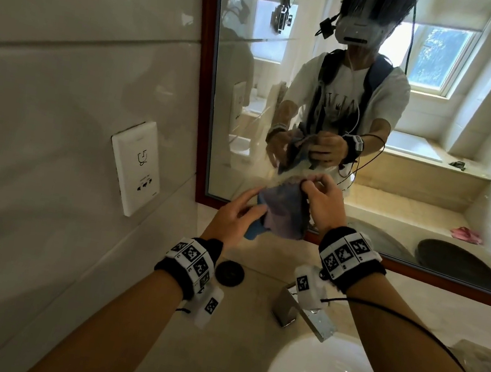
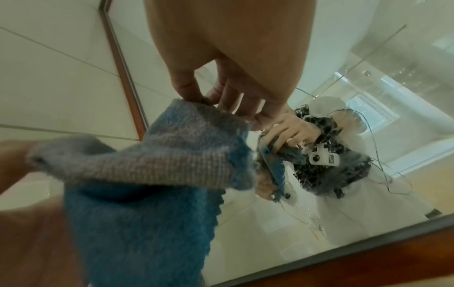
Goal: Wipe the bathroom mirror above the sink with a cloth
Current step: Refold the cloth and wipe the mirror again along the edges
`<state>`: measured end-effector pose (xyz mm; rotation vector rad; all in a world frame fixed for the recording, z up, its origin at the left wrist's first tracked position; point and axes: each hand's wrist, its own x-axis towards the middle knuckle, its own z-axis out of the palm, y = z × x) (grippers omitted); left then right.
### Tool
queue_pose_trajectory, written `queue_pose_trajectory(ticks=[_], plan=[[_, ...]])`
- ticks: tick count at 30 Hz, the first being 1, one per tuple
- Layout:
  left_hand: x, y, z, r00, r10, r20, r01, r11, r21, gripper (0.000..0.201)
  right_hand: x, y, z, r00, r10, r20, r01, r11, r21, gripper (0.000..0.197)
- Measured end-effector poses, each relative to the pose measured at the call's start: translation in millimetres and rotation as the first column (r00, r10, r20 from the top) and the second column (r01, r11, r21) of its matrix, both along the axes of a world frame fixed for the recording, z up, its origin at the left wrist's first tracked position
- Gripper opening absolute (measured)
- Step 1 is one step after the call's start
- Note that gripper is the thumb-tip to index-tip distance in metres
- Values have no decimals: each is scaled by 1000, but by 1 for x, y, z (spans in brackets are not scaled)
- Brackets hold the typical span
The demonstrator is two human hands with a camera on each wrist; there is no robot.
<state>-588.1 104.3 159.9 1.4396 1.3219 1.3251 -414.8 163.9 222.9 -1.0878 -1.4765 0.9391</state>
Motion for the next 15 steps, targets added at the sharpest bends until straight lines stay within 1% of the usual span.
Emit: queue_pose_trajectory(ticks=[2, 3, 5, 7, 8, 9, 10, 13, 15], plan=[[2, -1, 5, 999, 45, -5, -45, 999, 27, 35, 1, 1, 3, 999, 16, 30, -17, 1000, 8, 19], [5, -2, 7, 996, 74, -41, -72, 996, 47, 31, 3, 2, 4, 998, 31, 50, -31, 1000, 6, 18], [9, -2, 9, 987, 117, -107, -111, 992, 66, 41, 5, 5, 5, 995, 64, 80, -63, 998, -7, 16], [12, 2, 11, 981, 112, -156, -104, 993, 64, 50, 7, 5, 7, 992, 91, 88, -91, 996, -4, 15], [13, 4, 14, 982, 94, -163, -85, 995, 58, 45, 7, 5, 8, 990, 102, 96, -103, 995, 4, 13], [16, 7, 16, 985, 79, -155, -72, 996, 49, 36, 7, 4, 9, 989, 109, 102, -111, 994, 15, 12], [19, 8, 20, 989, 61, -135, -56, 998, 42, 32, 7, 4, 10, 988, 119, 104, -122, 992, 27, 13], [27, 16, 22, 997, 28, -74, -26, 999, 27, 56, 6, 3, 12, 984, 162, 76, -165, 986, 36, 20], [31, 20, 23, 999, 17, -36, -18, 1000, -9, 66, 6, 4, 12, 980, 190, 64, -193, 980, 40, 23]])
